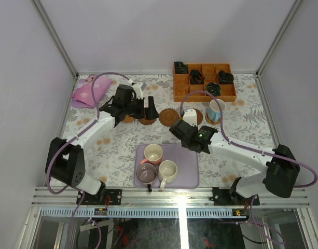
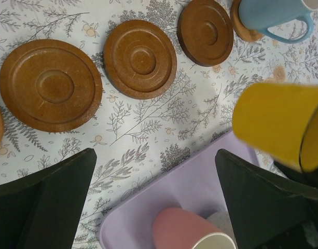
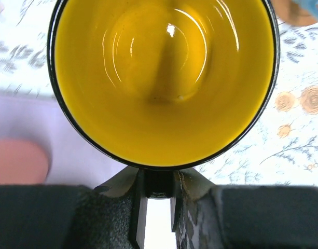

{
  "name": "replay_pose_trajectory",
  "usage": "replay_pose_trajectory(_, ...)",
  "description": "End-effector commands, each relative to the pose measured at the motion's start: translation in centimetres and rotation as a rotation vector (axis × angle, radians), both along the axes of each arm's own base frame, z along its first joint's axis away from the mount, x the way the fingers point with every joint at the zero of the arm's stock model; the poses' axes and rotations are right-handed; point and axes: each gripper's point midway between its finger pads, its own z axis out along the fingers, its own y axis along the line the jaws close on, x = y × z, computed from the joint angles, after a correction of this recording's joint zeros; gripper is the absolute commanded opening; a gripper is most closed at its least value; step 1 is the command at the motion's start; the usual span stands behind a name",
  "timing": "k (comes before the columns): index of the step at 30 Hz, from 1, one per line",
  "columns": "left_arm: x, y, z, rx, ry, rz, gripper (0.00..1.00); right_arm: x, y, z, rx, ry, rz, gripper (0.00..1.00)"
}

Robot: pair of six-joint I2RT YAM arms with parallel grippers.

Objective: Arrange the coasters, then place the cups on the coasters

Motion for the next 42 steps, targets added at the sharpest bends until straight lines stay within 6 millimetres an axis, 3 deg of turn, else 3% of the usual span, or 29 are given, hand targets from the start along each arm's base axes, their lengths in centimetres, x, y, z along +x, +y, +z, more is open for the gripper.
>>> replay_pose_trajectory(1,0.7,1.6,1.3,-0.006,-0.060,0.061,0.99,6.3,-1.6,3.2,0.039,-0.155,-0.135,0.00)
replay_pose_trajectory(6,1.7,4.3,2.3,-0.044,-0.082,0.168,1.00,10.5,-3.5,3.5,0.017,-0.179,-0.173,0.00)
replay_pose_trajectory(12,2.6,8.5,1.3,-0.059,-0.062,0.314,1.00,14.0,-4.5,2.9,0.028,-0.170,-0.178,0.00)
replay_pose_trajectory(17,2.3,9.3,0.7,-0.051,-0.050,0.339,1.00,15.6,-4.6,1.4,0.032,-0.130,-0.177,0.00)
replay_pose_trajectory(29,2.2,9.5,-0.5,-0.042,-0.017,0.346,1.00,17.0,-3.4,-2.5,0.047,-0.067,-0.149,0.00)
replay_pose_trajectory(42,2.2,9.5,-0.9,-0.036,-0.005,0.333,1.00,16.8,-3.9,-4.0,0.053,-0.035,-0.165,0.00)
